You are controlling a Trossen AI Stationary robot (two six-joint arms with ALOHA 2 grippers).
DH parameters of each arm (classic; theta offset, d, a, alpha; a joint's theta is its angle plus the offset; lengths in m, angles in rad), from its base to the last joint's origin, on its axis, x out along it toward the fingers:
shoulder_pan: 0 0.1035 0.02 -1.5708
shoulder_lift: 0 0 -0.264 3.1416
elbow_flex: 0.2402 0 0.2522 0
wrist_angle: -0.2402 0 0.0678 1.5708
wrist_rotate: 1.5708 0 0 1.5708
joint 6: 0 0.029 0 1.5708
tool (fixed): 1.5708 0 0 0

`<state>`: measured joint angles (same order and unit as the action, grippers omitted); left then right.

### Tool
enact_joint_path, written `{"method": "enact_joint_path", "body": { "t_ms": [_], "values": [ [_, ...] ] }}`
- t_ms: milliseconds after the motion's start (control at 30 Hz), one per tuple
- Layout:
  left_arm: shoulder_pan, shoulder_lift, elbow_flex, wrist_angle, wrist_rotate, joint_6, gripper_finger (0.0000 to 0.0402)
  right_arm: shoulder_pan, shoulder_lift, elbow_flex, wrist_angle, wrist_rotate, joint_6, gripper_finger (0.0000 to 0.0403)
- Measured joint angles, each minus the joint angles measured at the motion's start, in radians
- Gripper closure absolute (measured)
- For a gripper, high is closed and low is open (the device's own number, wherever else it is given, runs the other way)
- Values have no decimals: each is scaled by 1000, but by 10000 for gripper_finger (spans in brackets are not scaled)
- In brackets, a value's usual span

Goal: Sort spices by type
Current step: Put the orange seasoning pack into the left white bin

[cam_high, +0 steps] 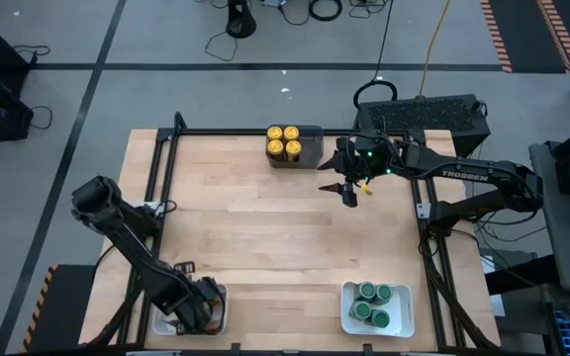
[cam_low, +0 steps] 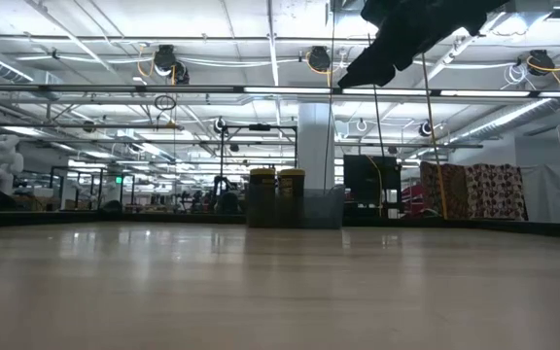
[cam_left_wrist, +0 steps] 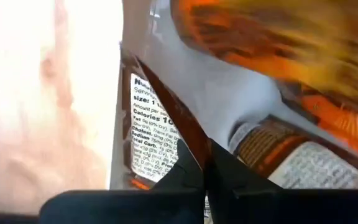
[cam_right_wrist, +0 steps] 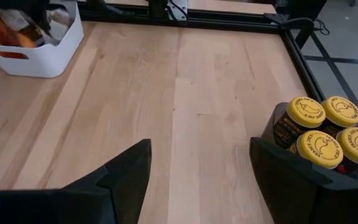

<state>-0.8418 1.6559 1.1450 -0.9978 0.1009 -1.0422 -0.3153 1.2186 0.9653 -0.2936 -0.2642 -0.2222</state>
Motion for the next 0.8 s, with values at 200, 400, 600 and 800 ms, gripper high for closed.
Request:
{"method": "enact_joint_path", "body": {
  "t_ms": [200,400,600,800],
  "values": [
    [1,-88,0,-7,-16,0,400,0,0,0,5,0,1,149],
    [11,-175,2,-6,-66,-24,401,0,0,0,5,0,5,149],
    [10,-234,2,-8,-153,-19,401,0,0,0,46,-4,61,149],
    [-24,-294,1,-6,-276,77,401,1,0,50,77,-4,250,149]
  ]
}}
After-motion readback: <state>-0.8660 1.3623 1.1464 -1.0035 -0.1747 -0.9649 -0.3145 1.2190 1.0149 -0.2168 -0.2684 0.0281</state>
